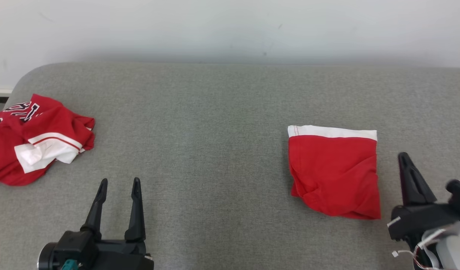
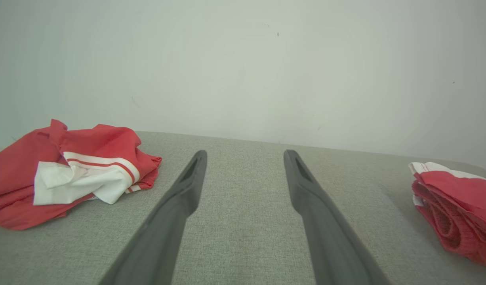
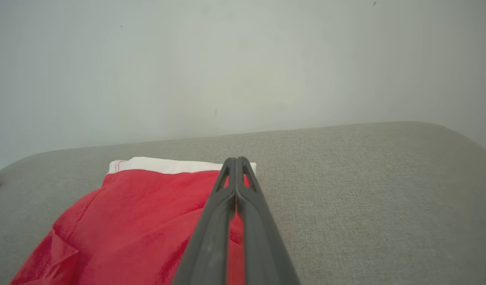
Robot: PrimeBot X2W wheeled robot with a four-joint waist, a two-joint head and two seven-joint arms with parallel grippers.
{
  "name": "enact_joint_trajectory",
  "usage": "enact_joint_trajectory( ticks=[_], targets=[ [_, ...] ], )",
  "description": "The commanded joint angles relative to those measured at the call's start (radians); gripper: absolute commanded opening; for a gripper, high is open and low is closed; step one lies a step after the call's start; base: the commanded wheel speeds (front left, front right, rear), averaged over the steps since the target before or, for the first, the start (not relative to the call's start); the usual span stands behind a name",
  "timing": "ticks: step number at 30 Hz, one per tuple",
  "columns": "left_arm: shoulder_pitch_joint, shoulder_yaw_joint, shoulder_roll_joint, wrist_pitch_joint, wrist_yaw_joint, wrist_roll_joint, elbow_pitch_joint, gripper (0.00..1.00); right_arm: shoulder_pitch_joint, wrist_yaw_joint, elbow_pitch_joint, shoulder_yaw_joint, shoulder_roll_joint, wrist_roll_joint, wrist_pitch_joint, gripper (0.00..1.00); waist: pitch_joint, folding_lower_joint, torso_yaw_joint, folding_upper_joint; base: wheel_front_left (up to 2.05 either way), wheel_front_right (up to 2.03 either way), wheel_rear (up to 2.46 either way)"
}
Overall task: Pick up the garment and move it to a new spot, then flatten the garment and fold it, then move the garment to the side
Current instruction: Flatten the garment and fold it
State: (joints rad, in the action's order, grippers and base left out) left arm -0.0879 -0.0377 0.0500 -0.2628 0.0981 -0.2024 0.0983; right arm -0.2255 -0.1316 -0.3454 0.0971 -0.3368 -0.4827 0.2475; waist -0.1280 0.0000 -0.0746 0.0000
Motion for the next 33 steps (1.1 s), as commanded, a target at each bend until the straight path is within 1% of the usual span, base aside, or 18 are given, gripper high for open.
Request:
enact_joint_trajectory(
  ticks=[1, 6, 7, 10, 14, 17, 20, 28, 33],
  targets=[
    [-0.017, -0.006, 0.001, -0.003, 0.006, 0.008, 0.003, 1.0, -0.031, 0.002, -0.028, 0.019, -0.009, 0.015, -0.002, 0.0, -0.009, 0.0, -0.012, 0.0, 0.0, 0.0, 0.0],
    [-0.024, -0.023, 0.001, -0.003, -0.002, 0.0, 0.005, 1.0, -0.134, 0.002, -0.168, 0.091, -0.016, 0.034, 0.001, 0.0, -0.02, 0.0, -0.041, 0.0, 0.0, 0.0, 0.0],
    [-0.024, -0.023, 0.001, -0.003, -0.002, 0.0, 0.005, 1.0, -0.134, 0.002, -0.168, 0.091, -0.016, 0.034, 0.001, 0.0, -0.02, 0.0, -0.041, 0.0, 0.0, 0.0, 0.0],
    [-0.029, -0.032, 0.001, -0.003, -0.006, -0.006, 0.006, 1.0, -0.181, 0.002, -0.262, 0.131, -0.018, 0.051, 0.008, 0.0, -0.025, 0.0, -0.061, 0.0, 0.0, 0.0, 0.0],
    [-0.034, -0.037, 0.001, -0.003, -0.008, -0.01, 0.008, 1.0, -0.219, 0.002, -0.368, 0.167, -0.005, 0.046, 0.015, 0.0, -0.03, 0.0, -0.082, 0.0, 0.0, 0.0, 0.0],
    [-0.034, -0.036, 0.001, -0.003, -0.008, -0.012, 0.008, 1.0, -0.236, 0.002, -0.416, 0.188, 0.008, 0.048, 0.018, 0.0, -0.033, 0.0, -0.091, 0.0, 0.0, 0.0, 0.0],
    [-0.032, -0.035, 0.001, -0.003, -0.009, -0.011, 0.007, 1.0, -0.239, 0.002, -0.416, 0.204, 0.025, 0.056, 0.018, 0.0, -0.035, 0.0, -0.095, 0.0, 0.0, 0.0, 0.0],
    [-0.035, -0.031, 0.001, -0.003, -0.011, -0.008, 0.003, 1.0, -0.164, 0.002, -0.287, 0.248, 0.09, 0.089, 0.018, 0.0, -0.035, 0.0, -0.094, 0.0, 0.0, 0.0, 0.0],
    [-0.033, -0.037, 0.001, -0.003, -0.017, -0.013, 0.002, 1.0, -0.127, 0.002, -0.237, 0.287, 0.128, 0.091, 0.018, 0.0, -0.033, 0.0, -0.088, 0.0, 0.0, 0.0, 0.0]
  ],
)
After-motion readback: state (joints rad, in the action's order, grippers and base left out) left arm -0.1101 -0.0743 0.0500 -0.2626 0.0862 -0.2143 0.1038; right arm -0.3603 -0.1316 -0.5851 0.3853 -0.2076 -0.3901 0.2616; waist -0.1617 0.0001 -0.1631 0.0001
